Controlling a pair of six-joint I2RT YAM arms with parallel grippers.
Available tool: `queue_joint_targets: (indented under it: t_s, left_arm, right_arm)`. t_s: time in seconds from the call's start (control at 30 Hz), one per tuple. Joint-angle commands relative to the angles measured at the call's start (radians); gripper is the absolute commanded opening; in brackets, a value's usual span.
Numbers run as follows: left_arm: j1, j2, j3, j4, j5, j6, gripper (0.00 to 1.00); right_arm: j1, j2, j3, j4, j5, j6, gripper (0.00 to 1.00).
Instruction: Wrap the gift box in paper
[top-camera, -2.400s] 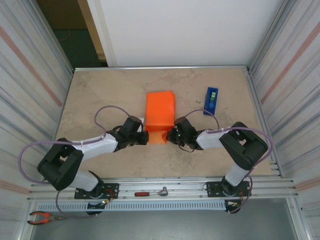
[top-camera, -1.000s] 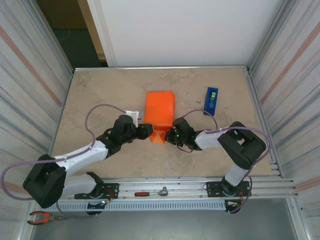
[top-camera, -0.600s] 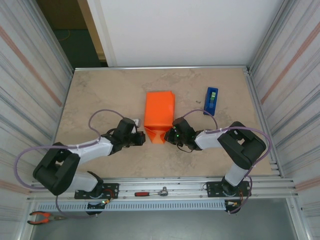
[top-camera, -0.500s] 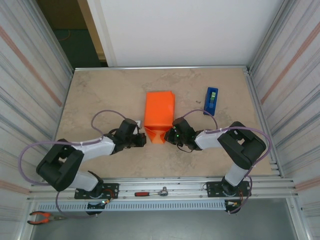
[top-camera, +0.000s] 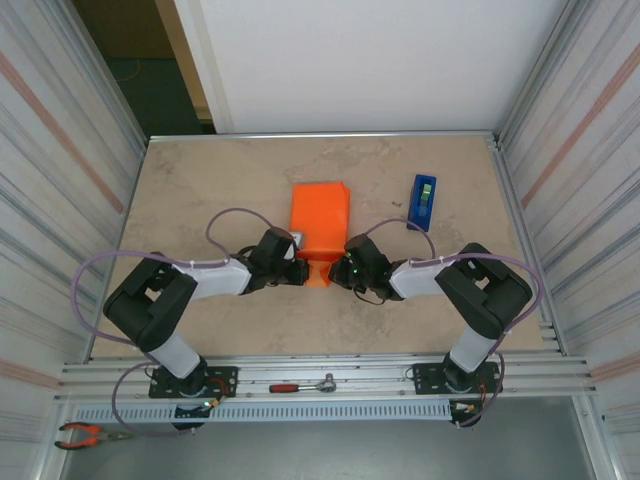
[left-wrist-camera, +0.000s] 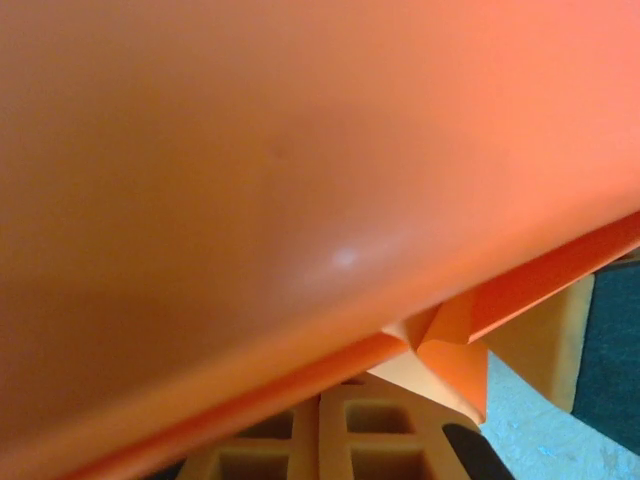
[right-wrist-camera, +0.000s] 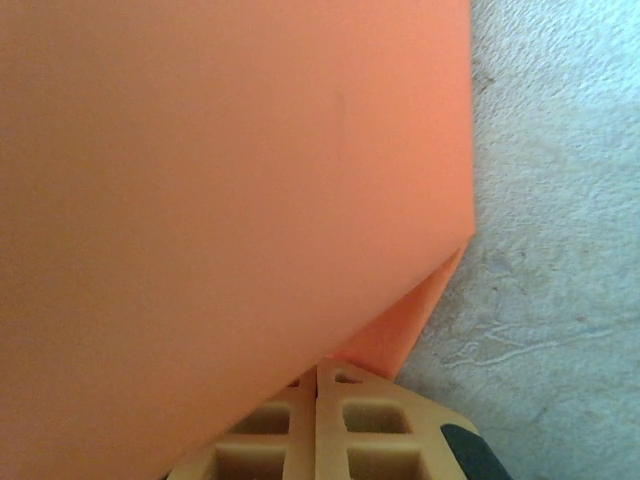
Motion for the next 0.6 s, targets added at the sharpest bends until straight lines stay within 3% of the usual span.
queue_joint_targets:
  t_s: [0.0,0.57]
  left_arm:
    - [-0.010,0.027,0.023,0.016,0.010,0.024,0.01]
    - [-0.038,0.020,0.003,0.011,-0.010,0.022,0.01]
  right_arm:
    - [0.020,0.043,-0.001,-0.108,-0.025,0.005,0.00]
    - [0.020,-0.020,0.058,-0.163,-0.048,-0.023,0.00]
